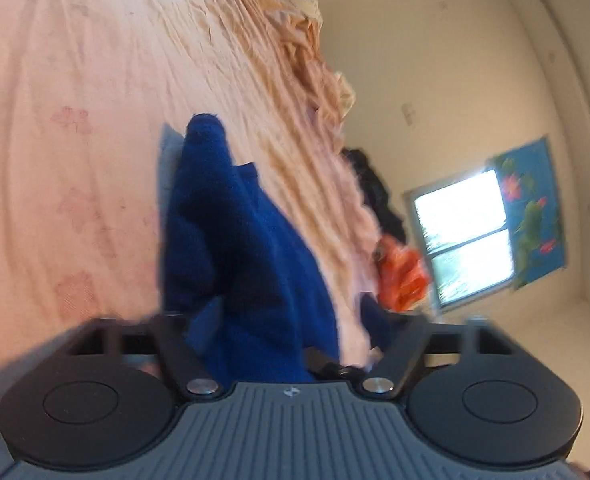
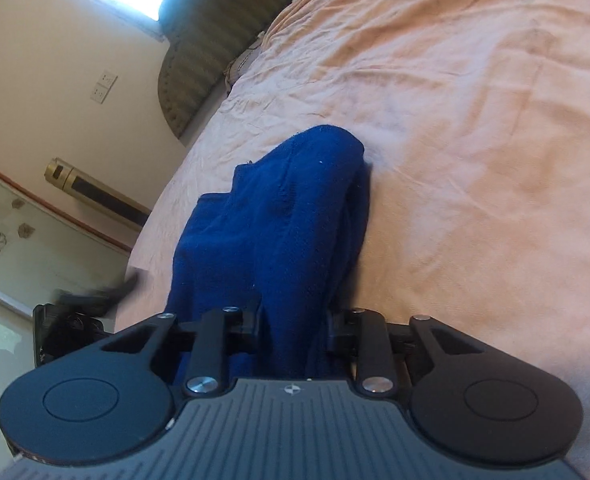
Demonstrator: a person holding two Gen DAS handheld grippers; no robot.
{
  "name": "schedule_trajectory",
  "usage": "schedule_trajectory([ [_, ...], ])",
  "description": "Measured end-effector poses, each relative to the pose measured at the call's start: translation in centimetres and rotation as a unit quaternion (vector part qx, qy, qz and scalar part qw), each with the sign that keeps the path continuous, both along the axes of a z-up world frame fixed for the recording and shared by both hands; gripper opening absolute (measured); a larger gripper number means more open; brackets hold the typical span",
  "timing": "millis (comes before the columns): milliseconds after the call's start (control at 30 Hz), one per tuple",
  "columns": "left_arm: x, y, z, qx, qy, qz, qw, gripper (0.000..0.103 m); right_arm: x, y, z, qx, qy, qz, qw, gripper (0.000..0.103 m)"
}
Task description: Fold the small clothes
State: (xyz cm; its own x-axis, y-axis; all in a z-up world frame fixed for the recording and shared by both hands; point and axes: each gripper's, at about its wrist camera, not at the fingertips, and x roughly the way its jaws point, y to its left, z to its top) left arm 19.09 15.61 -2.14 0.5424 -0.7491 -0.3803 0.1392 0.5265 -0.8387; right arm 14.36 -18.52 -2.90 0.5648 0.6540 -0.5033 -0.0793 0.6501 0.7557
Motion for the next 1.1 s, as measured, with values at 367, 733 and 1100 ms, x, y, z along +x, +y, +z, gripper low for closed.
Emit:
schedule_trajectory([
  [367,-2.0,3.2,1.6,0.131,-0.003,0.039,0.9906,0.077,-0.5,-0.1,0.5,-0.009,0.005,-0.023,1.000,0.044],
  [733,0.2,0.1,0.9,0.071,-0.019,-0.012,0.9972,0.089,-0.3,-1.2,0.0,0.015,-0.006,-0.019,1.000,0.057],
  [1100,-0.2,-1.1,2.4,0.168,-0.033,-0.010,0.9852,0.026,-0.5,2.4,1.8,0.014,-0.016,-0.004,1.000,0.027],
])
